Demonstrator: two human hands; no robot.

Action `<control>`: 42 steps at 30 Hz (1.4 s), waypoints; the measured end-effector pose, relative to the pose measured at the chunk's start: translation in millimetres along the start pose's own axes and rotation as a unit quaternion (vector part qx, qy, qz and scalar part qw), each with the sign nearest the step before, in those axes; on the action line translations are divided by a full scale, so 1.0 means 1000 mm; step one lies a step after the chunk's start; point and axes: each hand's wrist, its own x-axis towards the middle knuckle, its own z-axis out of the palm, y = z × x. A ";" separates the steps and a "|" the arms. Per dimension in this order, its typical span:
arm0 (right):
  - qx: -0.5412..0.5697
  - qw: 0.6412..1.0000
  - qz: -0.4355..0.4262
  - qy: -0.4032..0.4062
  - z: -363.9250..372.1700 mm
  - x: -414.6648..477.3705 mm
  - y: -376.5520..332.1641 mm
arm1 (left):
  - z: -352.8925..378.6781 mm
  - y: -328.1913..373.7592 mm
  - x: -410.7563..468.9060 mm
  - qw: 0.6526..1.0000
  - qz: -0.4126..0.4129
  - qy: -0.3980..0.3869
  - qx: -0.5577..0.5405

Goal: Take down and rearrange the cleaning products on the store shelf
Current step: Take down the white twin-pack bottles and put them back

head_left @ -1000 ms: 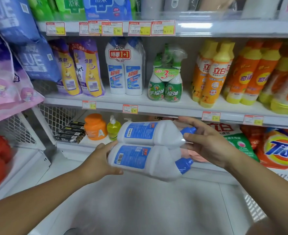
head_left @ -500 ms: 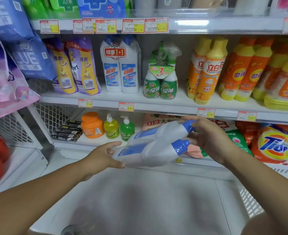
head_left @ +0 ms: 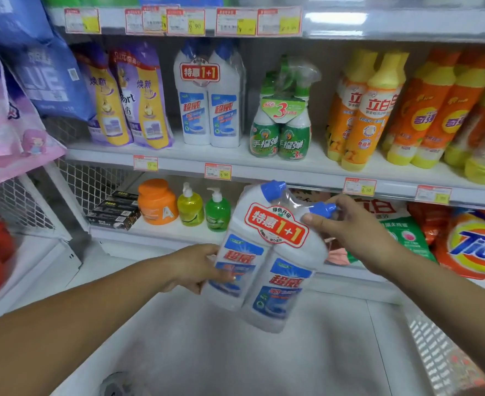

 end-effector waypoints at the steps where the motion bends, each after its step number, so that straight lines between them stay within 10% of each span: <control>1: -0.017 1.000 -0.003 -0.009 0.003 0.003 0.000 | 0.004 -0.005 0.008 1.000 0.005 0.007 0.016; 24: -0.075 0.990 0.119 -0.020 0.113 0.065 0.210 | 0.087 -0.114 0.168 0.987 0.054 0.142 -0.058; 33: -0.178 0.962 0.162 -0.125 0.107 0.066 0.155 | 0.014 -0.060 0.127 0.988 0.021 -0.029 0.148; 42: -0.109 0.985 -0.134 0.017 0.109 0.112 -0.004 | -0.127 0.013 0.083 0.920 0.172 0.329 0.122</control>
